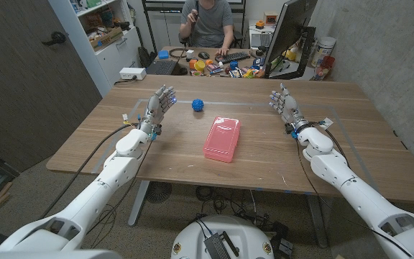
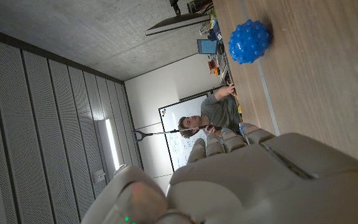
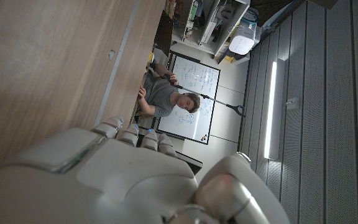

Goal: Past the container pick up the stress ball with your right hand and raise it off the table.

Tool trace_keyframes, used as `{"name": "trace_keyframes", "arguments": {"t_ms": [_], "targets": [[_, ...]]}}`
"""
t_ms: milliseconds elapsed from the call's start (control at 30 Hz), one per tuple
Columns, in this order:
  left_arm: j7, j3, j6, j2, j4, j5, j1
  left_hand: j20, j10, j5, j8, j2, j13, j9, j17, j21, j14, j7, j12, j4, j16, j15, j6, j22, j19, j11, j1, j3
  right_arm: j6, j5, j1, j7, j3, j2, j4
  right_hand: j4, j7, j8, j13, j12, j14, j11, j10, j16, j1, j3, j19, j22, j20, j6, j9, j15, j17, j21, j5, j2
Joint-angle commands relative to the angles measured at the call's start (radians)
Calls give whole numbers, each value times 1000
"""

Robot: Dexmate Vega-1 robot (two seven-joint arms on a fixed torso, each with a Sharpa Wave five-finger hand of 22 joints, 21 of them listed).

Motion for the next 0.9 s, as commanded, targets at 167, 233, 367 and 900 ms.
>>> {"name": "trace_keyframes", "arguments": {"t_ms": [167,233,367,900], "targets": [[-222,-408,151,-343,-104,379,57,-16,7,4,7,5,4,3,3,3,3,2,5,2,5,-76,11,3,5,2,9,7,-85,-311,-23,118,182,133,-59,-2,5,4,3,2,0,-1,4,4,2,6,-9,2,0,0,3,9,2,0,4,16],[-245,-443,158,-379,-119,421,57,-17,8,4,7,5,4,3,3,2,3,3,5,2,5,-77,11,3,4,4,9,7,-95,-377,-22,120,183,128,-84,-5,5,5,3,0,-5,-1,1,2,7,8,-11,2,0,0,3,9,2,-3,5,16],[-289,-501,167,-438,-143,488,53,-18,8,4,8,6,4,3,3,2,2,5,5,2,5,-76,13,3,2,2,8,8,-100,-505,-9,126,178,117,-122,-20,3,6,3,-3,-10,-3,-6,1,28,13,-13,2,0,-4,2,8,1,-9,7,12],[-351,-622,156,-608,-288,624,116,-20,11,3,12,10,4,3,3,1,-4,12,6,2,4,-74,27,3,-2,4,8,10,-90,-918,129,146,83,96,-162,-165,-26,22,5,8,70,-32,30,20,228,66,82,4,61,17,3,-7,1,-25,38,-7]]}}
